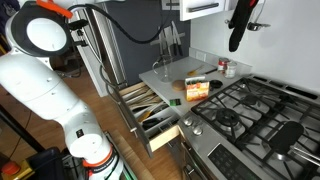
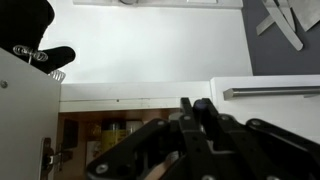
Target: Put one grilling fork into the cupboard and another into the drawer
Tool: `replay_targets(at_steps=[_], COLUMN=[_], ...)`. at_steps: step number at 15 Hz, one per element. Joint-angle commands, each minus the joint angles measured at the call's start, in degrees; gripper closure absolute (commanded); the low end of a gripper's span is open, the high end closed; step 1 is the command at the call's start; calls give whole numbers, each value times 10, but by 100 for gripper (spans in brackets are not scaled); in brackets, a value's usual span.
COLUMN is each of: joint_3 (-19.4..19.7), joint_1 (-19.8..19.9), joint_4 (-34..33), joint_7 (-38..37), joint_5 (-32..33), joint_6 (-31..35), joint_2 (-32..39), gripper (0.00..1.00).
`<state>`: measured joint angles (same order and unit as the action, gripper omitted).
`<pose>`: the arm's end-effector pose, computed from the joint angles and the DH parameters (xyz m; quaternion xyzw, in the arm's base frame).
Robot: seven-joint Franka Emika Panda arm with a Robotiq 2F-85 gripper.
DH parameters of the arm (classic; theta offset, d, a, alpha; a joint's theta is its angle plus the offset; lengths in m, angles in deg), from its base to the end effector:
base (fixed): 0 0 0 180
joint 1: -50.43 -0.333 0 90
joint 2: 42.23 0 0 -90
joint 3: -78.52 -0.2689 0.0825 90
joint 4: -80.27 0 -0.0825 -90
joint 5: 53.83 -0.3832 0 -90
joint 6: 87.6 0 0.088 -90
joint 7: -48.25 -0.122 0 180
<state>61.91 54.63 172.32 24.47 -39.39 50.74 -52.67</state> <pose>0.5367 0.1339 0.7526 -0.8725 0.0331 -0.4874 0.0102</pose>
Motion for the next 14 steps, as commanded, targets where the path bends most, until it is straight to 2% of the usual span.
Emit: replay_targets(at_steps=[1, 5, 10, 11, 14], joint_3=[0, 17, 58, 37, 44], joint_1=[-19, -58, -109, -90, -94], joint_4=[-104, -190, -283, -295, -337], joint_7=[-75, -119, -130, -133, -140], joint_5=[63, 106, 136, 137, 141], joint_6=[-84, -131, -148, -145, -131], joint_2=[69, 130, 205, 215, 247], gripper=[96, 96, 96, 96, 96])
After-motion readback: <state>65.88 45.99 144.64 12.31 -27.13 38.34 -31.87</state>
